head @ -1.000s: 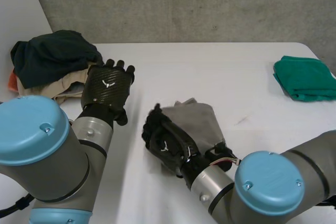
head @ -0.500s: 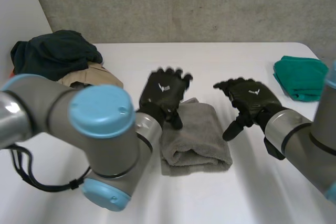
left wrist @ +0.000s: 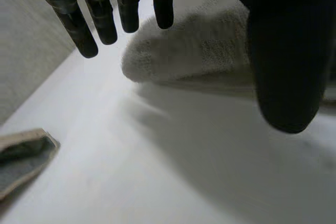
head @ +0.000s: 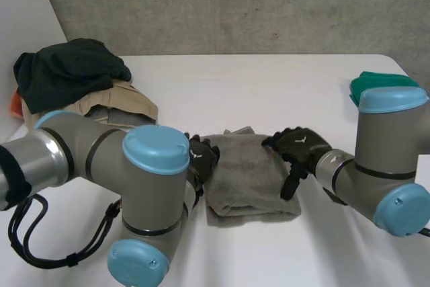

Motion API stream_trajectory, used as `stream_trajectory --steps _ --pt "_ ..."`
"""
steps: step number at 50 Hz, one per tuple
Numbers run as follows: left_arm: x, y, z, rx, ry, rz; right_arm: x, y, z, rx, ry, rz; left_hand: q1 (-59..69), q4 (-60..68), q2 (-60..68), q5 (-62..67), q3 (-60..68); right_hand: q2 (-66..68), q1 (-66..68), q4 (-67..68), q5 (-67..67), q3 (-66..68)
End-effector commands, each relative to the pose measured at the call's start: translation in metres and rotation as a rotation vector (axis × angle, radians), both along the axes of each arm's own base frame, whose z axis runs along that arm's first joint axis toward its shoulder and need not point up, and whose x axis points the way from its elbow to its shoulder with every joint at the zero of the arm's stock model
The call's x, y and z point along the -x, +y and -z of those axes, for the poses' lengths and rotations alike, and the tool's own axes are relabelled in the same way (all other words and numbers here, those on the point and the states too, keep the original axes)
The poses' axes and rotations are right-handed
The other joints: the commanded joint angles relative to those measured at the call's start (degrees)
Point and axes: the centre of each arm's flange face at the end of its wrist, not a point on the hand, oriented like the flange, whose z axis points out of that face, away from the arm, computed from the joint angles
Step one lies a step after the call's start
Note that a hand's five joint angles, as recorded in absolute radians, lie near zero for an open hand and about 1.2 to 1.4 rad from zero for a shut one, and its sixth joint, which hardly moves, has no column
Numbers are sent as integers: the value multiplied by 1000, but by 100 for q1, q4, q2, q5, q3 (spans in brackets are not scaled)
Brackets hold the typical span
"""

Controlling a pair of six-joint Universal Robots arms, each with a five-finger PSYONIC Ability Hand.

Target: Fold the laundry.

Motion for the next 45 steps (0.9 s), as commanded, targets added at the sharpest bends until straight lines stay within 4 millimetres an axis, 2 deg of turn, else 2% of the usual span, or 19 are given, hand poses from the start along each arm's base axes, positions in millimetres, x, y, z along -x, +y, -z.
stream_trajectory --steps 1,4,7,10,15,20,27,32,42,45 --pt "9 -3 -62 143 186 61 -1 25 -40 204 -63 -19 -165 -91 -118 -52 -142 -227 -244 -214 -248 -213" --pt "10 -4 -87 188 254 115 -3 43 -41 248 -84 -45 -148 -74 -101 -36 -126 -227 -244 -214 -248 -213" --pt "4 -10 -106 197 321 160 -3 66 -23 230 -82 -85 -115 -41 -68 -2 -92 -227 -244 -214 -248 -213" --pt "3 -12 -116 171 384 223 -7 91 -5 202 -75 -135 -98 -23 -51 15 -75 -227 -244 -214 -248 -213" --pt "5 -3 -118 5 469 418 -10 105 10 215 -87 -170 -30 44 16 82 -8 -227 -244 -214 -248 -213" --pt "3 1 -116 -88 483 505 -15 101 29 223 -84 -174 -13 61 33 99 9 -227 -244 -214 -248 -213" --pt "2 1 -116 -87 481 495 -20 91 40 279 -53 -184 -13 61 33 99 9 -227 -244 -214 -248 -213" --pt "3 1 -115 -88 481 492 -22 82 52 316 -21 -184 -13 61 33 99 9 553 536 566 532 567" --pt "2 -1 -116 -78 484 490 -30 64 39 414 -68 -154 -13 61 33 99 9 2774 2757 2786 2753 2788" --pt "2 -1 -118 -74 487 491 -36 57 33 428 -91 -154 -13 61 33 99 9 4049 4032 4062 4029 4064"
